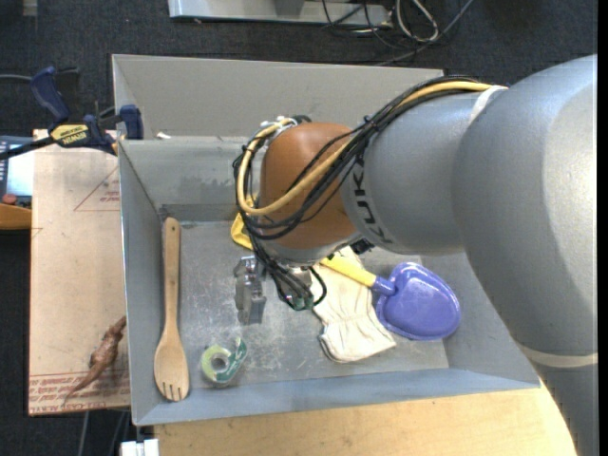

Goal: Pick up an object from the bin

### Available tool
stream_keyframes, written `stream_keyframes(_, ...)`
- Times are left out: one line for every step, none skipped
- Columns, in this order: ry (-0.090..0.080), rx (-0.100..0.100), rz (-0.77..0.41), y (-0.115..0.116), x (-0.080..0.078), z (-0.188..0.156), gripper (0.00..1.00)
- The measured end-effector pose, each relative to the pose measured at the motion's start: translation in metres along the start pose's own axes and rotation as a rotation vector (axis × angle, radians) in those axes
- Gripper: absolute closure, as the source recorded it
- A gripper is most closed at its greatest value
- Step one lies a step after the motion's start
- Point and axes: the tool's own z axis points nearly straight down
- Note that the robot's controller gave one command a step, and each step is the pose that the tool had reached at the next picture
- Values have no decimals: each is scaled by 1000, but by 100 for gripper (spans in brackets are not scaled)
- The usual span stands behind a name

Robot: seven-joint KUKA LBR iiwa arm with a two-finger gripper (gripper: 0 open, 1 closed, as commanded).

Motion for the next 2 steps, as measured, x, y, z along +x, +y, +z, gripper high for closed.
stream_keyframes(-26,-4,-234,23,-28,12,100)
stream_keyframes(-21,-4,-157,11,29,34,100)
